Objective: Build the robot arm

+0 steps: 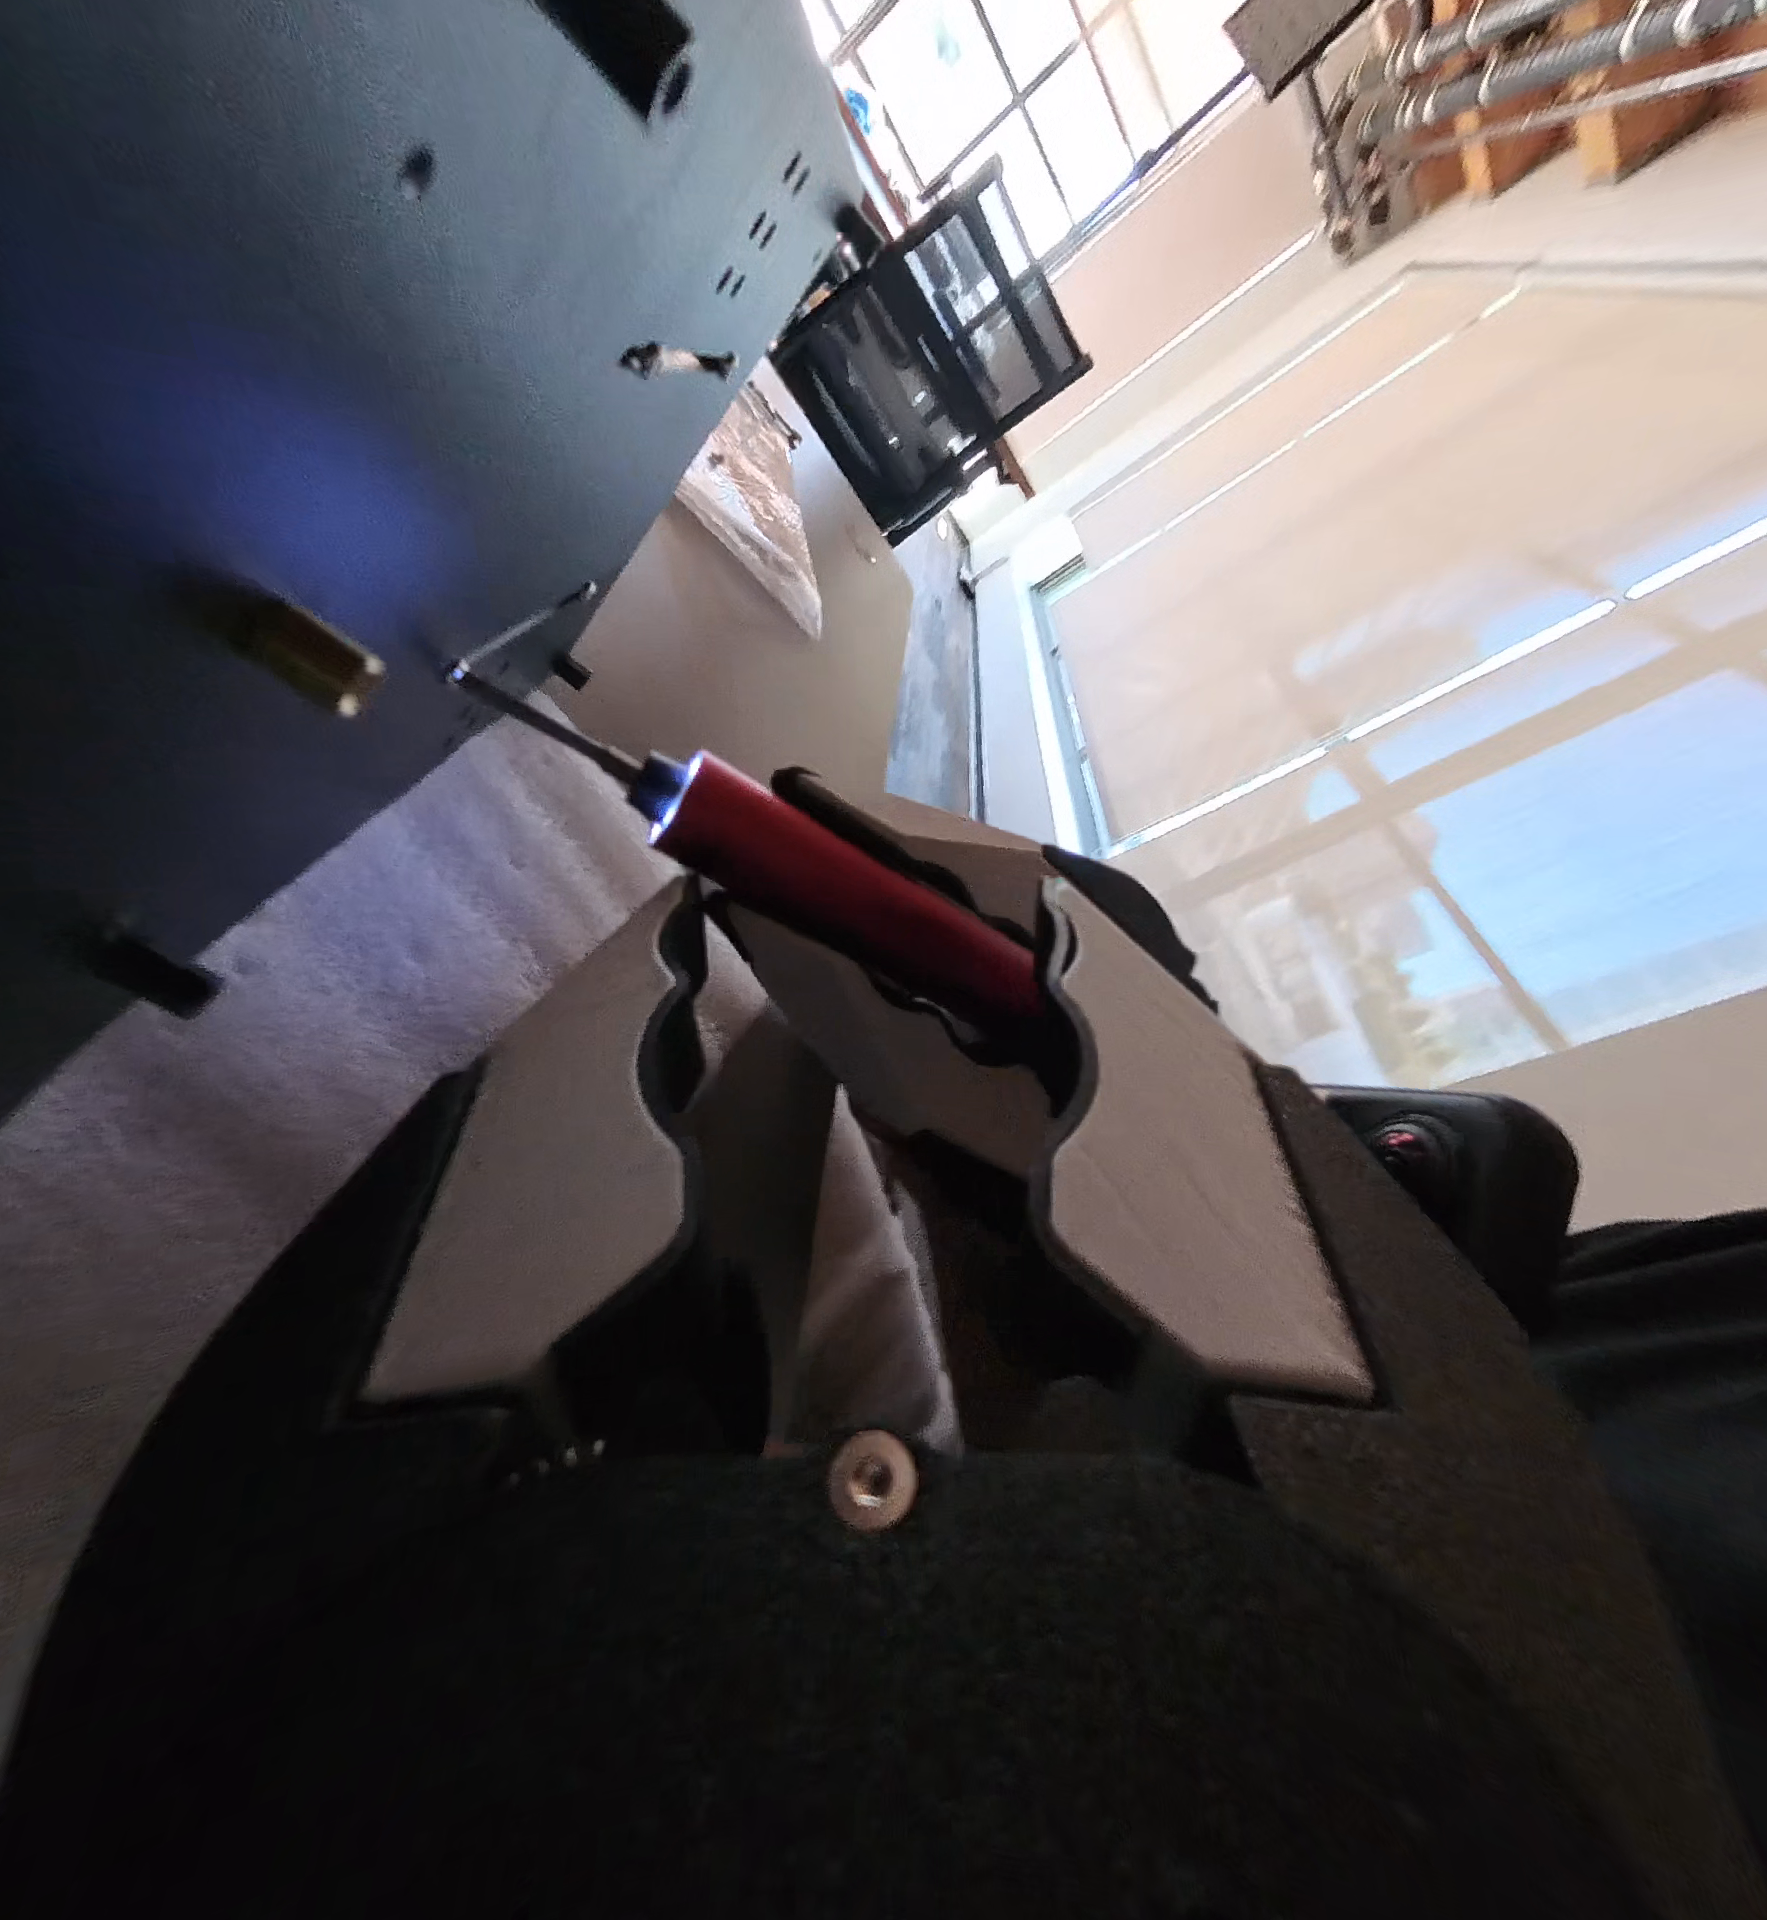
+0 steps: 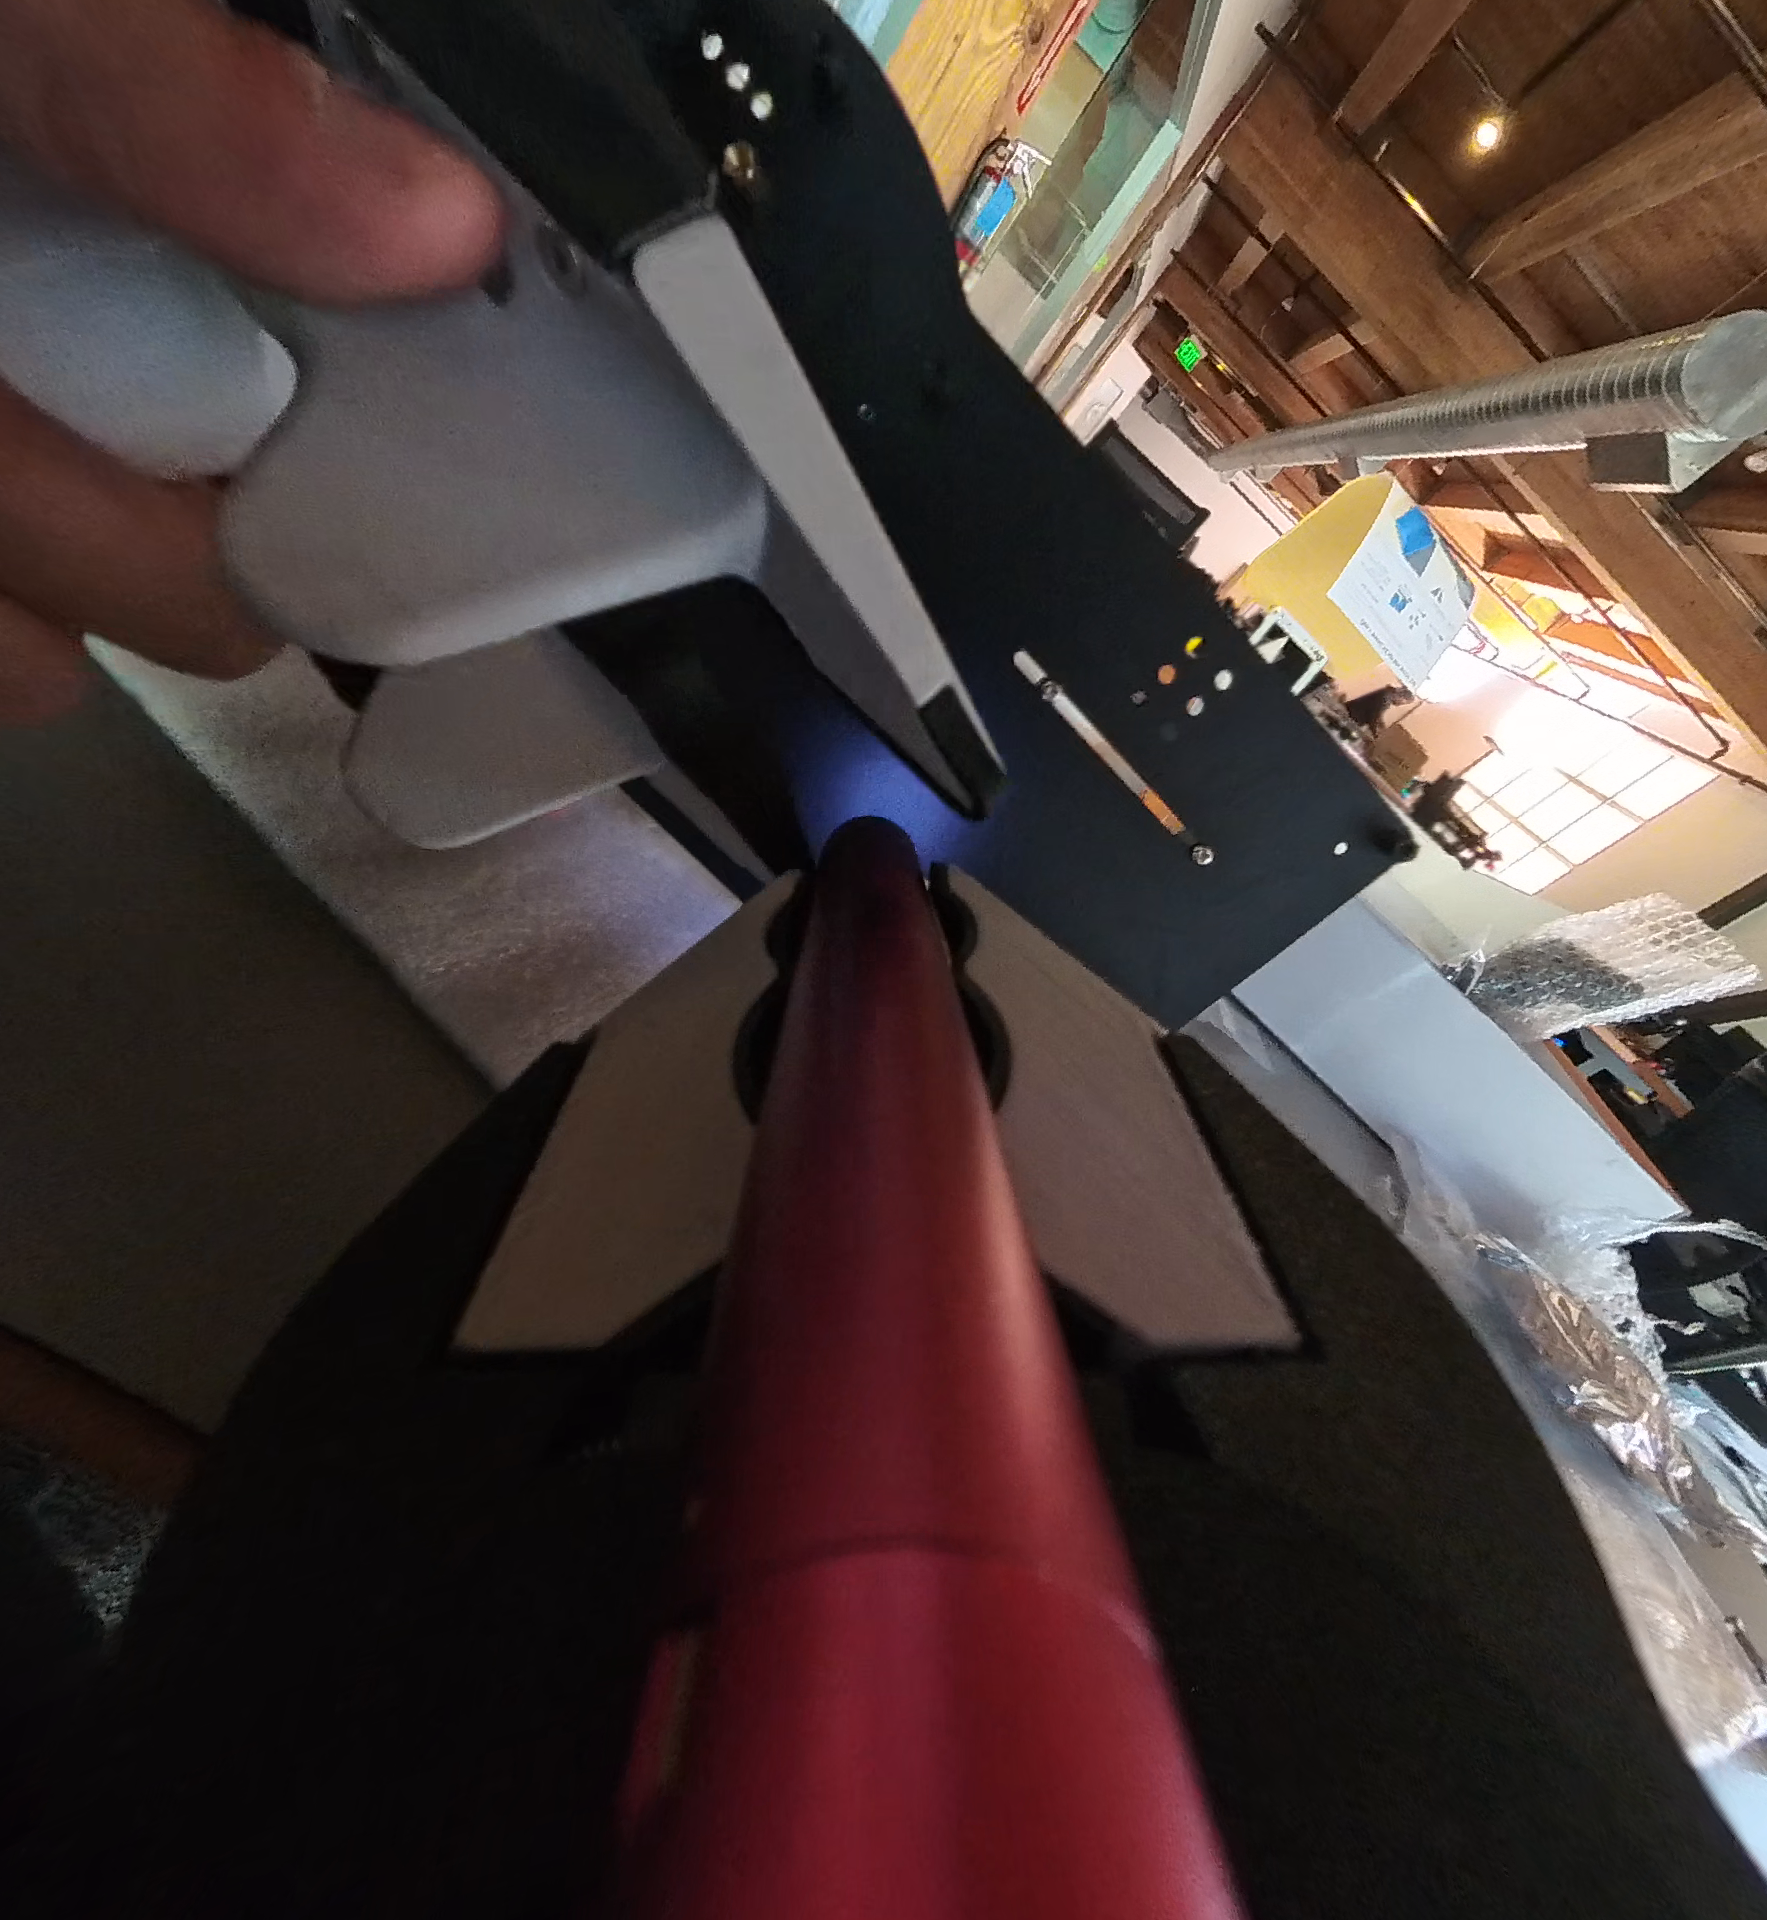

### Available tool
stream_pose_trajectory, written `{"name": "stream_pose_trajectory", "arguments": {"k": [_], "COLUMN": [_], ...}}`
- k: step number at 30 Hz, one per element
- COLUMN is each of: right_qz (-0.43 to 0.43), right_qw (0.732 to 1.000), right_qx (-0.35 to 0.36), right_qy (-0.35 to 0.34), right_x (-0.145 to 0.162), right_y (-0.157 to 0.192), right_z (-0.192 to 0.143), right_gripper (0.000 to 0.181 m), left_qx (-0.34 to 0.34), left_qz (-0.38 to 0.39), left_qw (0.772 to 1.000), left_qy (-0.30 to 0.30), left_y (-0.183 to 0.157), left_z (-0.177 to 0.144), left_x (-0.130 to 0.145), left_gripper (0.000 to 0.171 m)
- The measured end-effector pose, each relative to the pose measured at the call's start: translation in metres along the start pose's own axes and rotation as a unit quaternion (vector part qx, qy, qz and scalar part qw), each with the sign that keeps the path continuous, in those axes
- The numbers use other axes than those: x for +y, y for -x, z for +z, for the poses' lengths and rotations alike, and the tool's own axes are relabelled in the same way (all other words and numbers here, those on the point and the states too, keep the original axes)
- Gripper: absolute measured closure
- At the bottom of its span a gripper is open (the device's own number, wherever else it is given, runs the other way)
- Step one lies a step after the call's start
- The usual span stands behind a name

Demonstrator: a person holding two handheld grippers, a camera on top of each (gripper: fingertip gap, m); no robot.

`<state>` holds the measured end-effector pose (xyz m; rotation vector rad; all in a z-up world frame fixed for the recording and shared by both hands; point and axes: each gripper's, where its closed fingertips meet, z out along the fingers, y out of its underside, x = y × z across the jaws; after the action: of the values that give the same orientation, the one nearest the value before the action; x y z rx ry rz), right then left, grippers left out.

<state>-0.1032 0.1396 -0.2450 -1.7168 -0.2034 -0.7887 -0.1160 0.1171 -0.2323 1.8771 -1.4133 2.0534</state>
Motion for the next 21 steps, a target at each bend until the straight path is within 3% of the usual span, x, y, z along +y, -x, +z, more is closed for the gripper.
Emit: {"name": "stream_pose_trajectory", "arguments": {"k": [4, 9, 13, 16, 21], "right_qz": [0.003, -0.004, -0.004, -0.008, -0.007], "right_qw": [1.000, 1.000, 1.000, 1.000, 1.000], "right_qx": [-0.004, -0.004, -0.008, -0.007, 0.003], "right_qy": [-0.001, -0.002, -0.003, -0.003, -0.004], "right_x": [0.000, 0.000, 0.000, 0.001, 0.000], "right_y": [0.000, 0.001, 0.001, 0.001, 0.000], "right_z": [0.000, 0.000, 0.001, 0.000, -0.001], "right_gripper": [0.161, 0.161, 0.161, 0.162, 0.161], "left_qx": [-0.004, 0.036, 0.049, 0.085, 0.096], "left_qz": [-0.080, -0.195, -0.257, -0.307, -0.311], "left_qw": [0.995, 0.967, 0.942, 0.922, 0.918], "left_qy": [-0.053, -0.159, -0.209, -0.221, -0.225], "left_y": [0.000, 0.003, 0.014, 0.014, 0.013], "left_z": [-0.002, 0.004, 0.003, 0.010, 0.010], "left_x": [0.002, -0.008, -0.008, -0.007, -0.008], "left_gripper": [0.113, 0.111, 0.139, 0.144, 0.149]}}
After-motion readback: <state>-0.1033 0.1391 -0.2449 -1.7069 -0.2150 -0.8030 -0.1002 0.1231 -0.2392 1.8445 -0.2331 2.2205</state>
